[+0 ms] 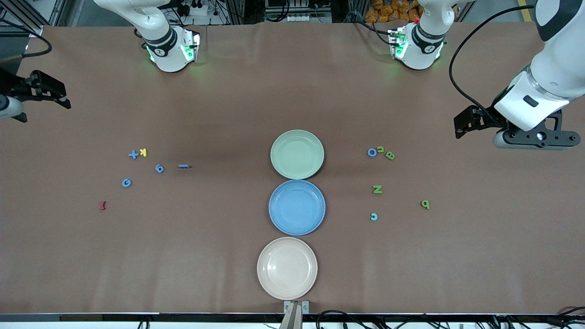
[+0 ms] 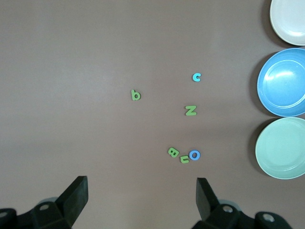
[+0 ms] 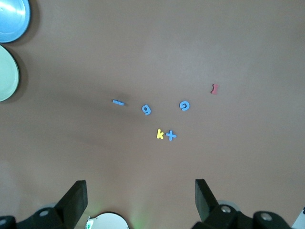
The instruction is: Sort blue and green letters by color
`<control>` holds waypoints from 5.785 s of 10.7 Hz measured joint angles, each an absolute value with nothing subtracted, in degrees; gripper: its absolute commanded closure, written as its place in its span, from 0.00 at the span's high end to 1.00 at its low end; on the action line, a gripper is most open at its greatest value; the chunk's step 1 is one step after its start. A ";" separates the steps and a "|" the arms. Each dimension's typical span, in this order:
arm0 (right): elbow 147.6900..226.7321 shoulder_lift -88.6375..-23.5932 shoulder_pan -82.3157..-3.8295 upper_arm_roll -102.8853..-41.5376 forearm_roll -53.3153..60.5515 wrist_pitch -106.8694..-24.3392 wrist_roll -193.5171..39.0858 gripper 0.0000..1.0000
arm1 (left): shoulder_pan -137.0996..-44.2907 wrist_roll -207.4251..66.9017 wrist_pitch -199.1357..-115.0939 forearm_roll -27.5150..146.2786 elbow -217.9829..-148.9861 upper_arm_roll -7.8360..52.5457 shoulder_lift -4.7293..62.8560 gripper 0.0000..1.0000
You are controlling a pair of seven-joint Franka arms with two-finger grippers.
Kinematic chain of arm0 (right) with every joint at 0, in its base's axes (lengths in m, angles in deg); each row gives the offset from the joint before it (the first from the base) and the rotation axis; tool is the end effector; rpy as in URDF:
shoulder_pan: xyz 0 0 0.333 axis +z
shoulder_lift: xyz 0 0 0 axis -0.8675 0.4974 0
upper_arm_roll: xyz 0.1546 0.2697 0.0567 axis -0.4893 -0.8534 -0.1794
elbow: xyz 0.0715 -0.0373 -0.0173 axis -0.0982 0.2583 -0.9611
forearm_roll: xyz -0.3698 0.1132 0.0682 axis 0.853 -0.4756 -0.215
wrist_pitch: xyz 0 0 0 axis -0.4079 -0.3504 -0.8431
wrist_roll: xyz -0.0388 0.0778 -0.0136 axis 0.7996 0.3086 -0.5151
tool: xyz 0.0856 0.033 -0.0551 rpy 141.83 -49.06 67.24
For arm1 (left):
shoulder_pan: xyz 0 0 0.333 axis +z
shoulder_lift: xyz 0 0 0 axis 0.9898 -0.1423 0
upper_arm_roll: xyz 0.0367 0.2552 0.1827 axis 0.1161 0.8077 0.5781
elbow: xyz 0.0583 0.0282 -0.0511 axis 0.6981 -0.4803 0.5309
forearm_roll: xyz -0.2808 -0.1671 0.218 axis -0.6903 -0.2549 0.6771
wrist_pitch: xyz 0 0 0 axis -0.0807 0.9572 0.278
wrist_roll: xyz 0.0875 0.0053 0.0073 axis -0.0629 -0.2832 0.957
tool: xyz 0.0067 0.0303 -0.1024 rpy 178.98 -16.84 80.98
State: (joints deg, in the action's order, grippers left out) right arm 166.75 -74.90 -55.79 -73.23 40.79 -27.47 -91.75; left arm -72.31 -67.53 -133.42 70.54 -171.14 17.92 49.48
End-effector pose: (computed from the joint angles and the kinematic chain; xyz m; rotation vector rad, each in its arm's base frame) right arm 0.5562 0.0012 0.6541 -3.0856 -0.5294 0.1599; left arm 0.5734 -0.1194 0.6047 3.1380 -0.1087 0.0335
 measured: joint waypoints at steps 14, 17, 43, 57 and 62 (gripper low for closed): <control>167.18 -67.45 -48.39 -74.16 41.08 -33.09 -82.99 1.00 | -73.65 -67.45 -136.84 70.53 -175.36 15.90 46.16 1.00; 167.68 -64.80 -48.30 -74.20 40.78 -36.84 -86.46 1.00 | -73.85 -67.45 -142.52 70.53 -181.79 15.83 46.07 1.00; 172.82 -43.14 -42.46 -74.20 40.71 -62.21 -87.23 1.00 | -70.88 -50.47 -176.19 93.99 -189.27 19.24 19.33 1.00; 172.72 -41.63 -42.03 -74.25 40.71 -62.07 -87.26 1.00 | -70.51 -50.61 -178.01 94.15 -187.09 20.22 14.91 0.97; 172.72 -41.63 -42.03 -74.25 40.71 -62.07 -87.26 1.00 | -70.27 -50.59 -178.51 94.15 -186.69 20.21 14.50 0.00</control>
State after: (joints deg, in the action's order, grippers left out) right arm 172.72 -41.63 -42.03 -74.25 40.71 -62.07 -87.26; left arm -70.27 -50.59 -178.51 94.15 -186.69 20.21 14.50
